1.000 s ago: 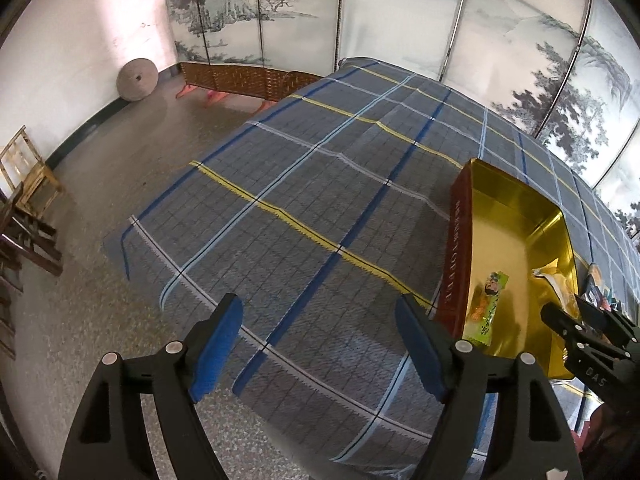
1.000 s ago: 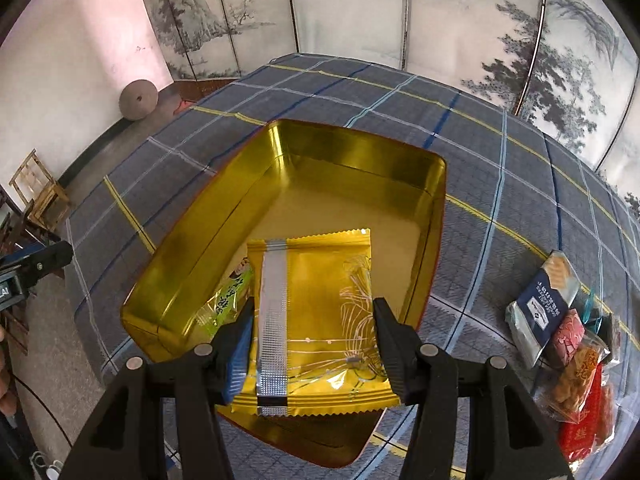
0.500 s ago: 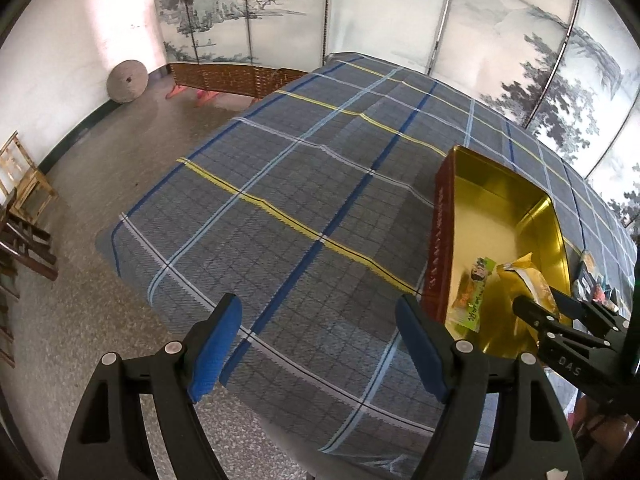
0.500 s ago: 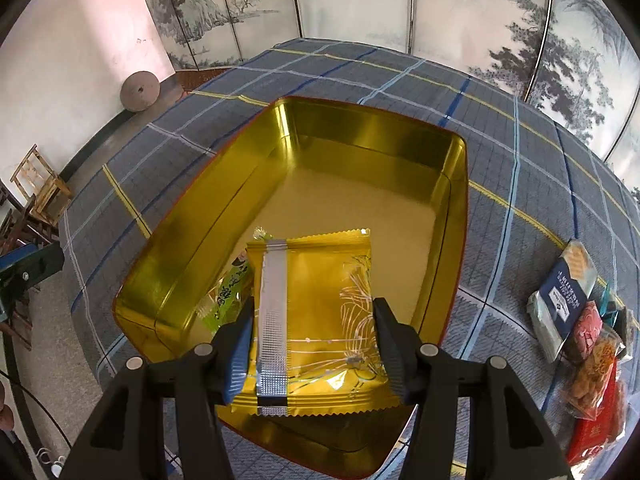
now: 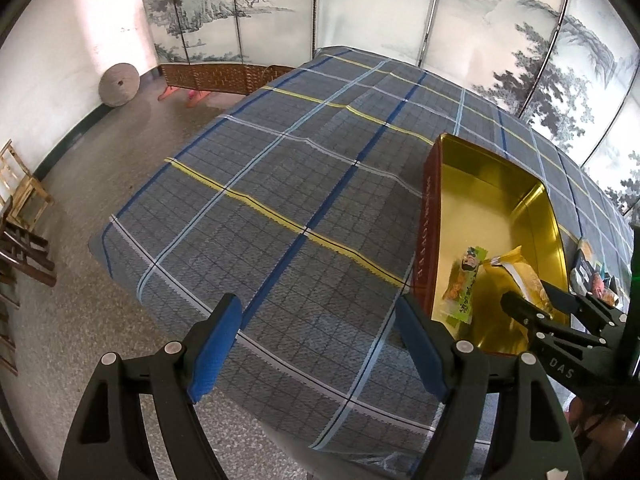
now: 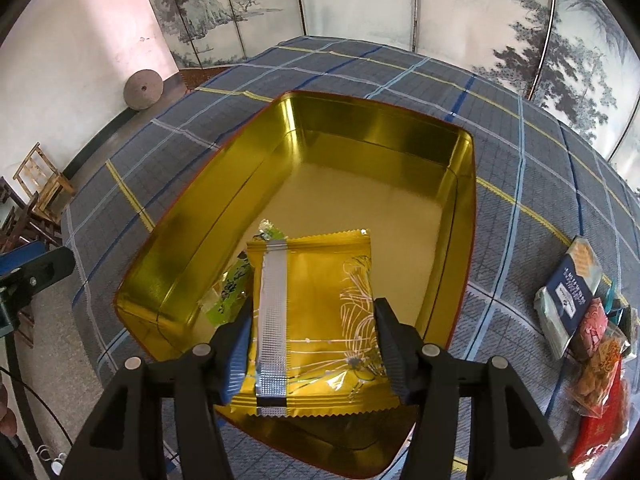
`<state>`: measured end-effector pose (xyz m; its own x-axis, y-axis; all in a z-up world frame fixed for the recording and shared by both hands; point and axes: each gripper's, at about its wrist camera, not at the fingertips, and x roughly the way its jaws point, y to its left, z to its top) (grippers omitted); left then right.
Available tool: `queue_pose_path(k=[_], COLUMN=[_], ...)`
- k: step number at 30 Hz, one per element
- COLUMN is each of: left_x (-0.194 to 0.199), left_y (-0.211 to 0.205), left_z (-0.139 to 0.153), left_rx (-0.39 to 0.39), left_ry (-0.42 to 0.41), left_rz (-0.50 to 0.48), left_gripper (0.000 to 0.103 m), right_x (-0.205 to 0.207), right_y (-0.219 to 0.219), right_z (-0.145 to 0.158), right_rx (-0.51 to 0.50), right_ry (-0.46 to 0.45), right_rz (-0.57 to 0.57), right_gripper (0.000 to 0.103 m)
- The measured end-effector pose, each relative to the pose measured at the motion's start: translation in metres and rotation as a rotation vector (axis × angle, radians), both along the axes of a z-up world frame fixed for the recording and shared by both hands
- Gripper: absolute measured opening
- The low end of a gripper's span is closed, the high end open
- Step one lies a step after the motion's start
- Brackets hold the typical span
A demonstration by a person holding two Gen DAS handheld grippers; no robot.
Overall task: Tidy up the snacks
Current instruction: 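Carry the yellow bag into the gold tray and open the right tool, then grasp the clear twisted-snack bag with the right tool while the left tool returns to the pile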
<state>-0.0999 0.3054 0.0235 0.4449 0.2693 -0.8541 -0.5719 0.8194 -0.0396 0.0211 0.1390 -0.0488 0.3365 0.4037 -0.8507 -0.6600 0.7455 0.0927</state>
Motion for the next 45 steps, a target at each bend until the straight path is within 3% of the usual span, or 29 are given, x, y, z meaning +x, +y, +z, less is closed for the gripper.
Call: queue_pose_path(k=[7,20,25,33,40,45], left_x=[0.003,0.015,0.026,0.046,0.068,0.082], left_y=[-0.009,-0.036,-0.058,-0.095,-0.132,-0.158], left_z=[-0.001,0.004,0.005,0.002,0.000,-0.004], left_rx=[0.004,0.006,0.010,0.014,0.017,0.015], left_ry=[0.002,-0.020,-0.019,-0.007,0.002,0.011], left_rz=[-0.020,-0.086,-0.144,-0.234,-0.320,-0.375], left_gripper=[0.076,0.077,0.077,0.077,0.078,0.078], right_x=[-0.002,-0.002,0.003,0.035,0.061,0.066], right_y=[0.001,-0.040,-0.084,-0.195,-0.285,-0.312], right_z=[0.001,0.031,0.041,0.042,0.026,0.009], right_rx=[0.004,0.070,0.078,0.029,-0.036,-0.078], right_ry=[-0.002,-0.036,-0.060,-0.089,-0.061,-0.028], right_rz=[0.011,-0.033,-0.099,-0.304,-0.462,-0.475], right_gripper=[0.065,0.065,0.065,0.065,0.065,0.065])
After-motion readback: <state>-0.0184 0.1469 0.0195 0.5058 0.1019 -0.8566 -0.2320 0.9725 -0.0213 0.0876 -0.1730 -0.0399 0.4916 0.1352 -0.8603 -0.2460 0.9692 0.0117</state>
